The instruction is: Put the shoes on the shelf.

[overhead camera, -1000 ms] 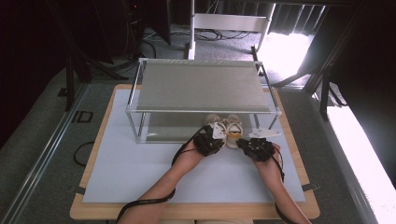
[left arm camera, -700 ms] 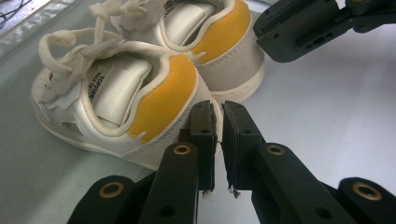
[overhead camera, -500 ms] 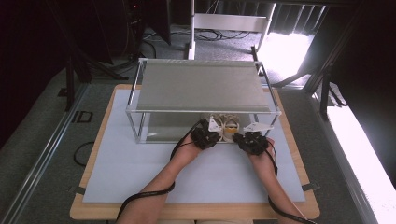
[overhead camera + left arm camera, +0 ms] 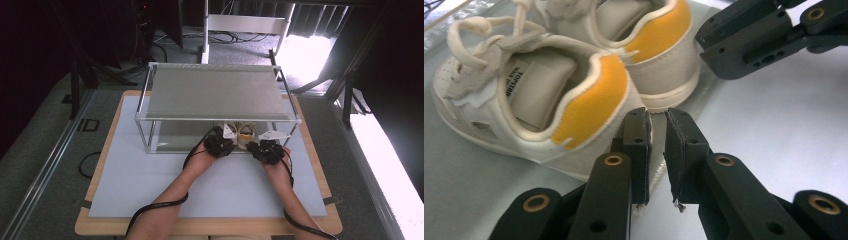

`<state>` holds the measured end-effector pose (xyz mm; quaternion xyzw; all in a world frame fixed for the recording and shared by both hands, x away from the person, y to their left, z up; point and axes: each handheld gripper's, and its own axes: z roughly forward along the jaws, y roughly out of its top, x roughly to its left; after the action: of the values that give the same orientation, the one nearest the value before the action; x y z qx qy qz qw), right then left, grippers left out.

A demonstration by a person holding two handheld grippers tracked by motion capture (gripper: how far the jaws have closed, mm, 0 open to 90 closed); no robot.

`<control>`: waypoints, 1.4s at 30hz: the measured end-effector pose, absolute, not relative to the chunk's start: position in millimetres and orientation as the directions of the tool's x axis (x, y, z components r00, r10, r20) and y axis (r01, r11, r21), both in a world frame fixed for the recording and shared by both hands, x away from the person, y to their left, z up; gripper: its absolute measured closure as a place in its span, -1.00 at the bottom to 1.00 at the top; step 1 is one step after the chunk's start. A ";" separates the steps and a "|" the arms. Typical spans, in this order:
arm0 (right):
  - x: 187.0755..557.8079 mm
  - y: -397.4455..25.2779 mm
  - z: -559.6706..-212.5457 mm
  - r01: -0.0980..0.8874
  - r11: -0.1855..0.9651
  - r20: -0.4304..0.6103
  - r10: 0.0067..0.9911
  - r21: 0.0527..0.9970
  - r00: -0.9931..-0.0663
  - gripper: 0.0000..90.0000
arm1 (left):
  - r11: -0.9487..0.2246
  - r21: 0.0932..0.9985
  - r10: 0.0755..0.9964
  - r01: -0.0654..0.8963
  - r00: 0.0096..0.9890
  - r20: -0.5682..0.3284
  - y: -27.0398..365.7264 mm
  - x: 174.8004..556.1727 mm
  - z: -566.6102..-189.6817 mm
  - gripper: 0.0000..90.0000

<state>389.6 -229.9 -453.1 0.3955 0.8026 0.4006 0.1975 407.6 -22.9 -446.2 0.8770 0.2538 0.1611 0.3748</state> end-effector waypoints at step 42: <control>324.7 -267.8 -472.7 0.409 0.344 -0.016 0.781 0.845 -0.625 -0.70 | -0.486 0.800 0.596 0.351 0.803 0.010 37.3 344.2 -468.6 -0.94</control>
<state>324.7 -267.8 -472.7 0.3759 0.7912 0.4318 0.2151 344.2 37.3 -468.6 0.8498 0.2784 0.1447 0.4236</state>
